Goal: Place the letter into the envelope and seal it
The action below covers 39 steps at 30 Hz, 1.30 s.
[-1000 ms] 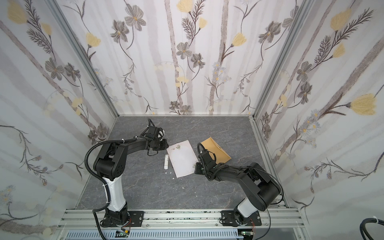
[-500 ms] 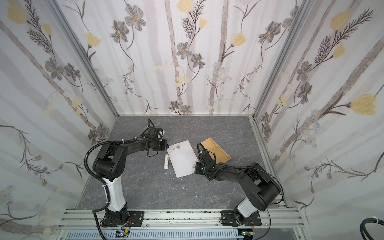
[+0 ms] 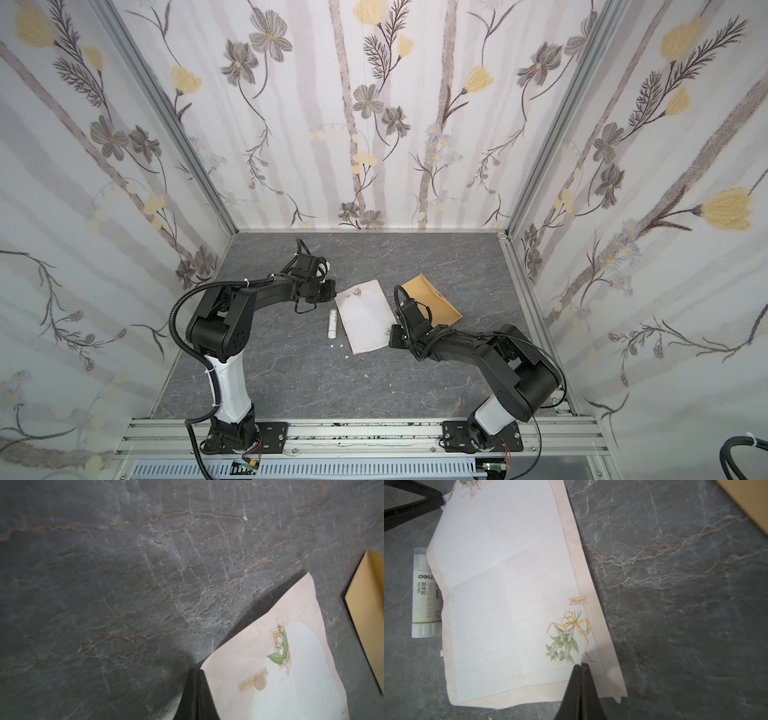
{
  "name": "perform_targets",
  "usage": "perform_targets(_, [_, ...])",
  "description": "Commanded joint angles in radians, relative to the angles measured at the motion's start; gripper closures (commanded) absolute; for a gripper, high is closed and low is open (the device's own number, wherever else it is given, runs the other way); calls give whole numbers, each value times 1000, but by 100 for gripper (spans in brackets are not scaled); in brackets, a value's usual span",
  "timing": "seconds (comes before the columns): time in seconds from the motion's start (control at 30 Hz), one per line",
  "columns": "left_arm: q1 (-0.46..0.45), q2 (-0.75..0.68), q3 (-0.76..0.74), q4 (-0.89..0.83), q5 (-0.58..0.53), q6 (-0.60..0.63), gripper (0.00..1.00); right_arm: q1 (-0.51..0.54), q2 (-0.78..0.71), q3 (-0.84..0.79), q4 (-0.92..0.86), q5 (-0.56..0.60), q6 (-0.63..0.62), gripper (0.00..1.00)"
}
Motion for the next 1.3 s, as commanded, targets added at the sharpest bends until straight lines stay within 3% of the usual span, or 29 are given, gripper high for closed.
perform_targets(0.0, [-10, -38, 14, -20, 1, 0, 100, 1, 7, 6, -5, 10, 9, 100])
perform_targets(0.47, [-66, -147, 19, -20, -40, -13, 100, -1, 23, 20, -12, 31, 12, 100])
perform_targets(1.27, [-147, -361, -104, -20, -112, -45, 100, 0, -14, 24, -18, 55, 11, 97])
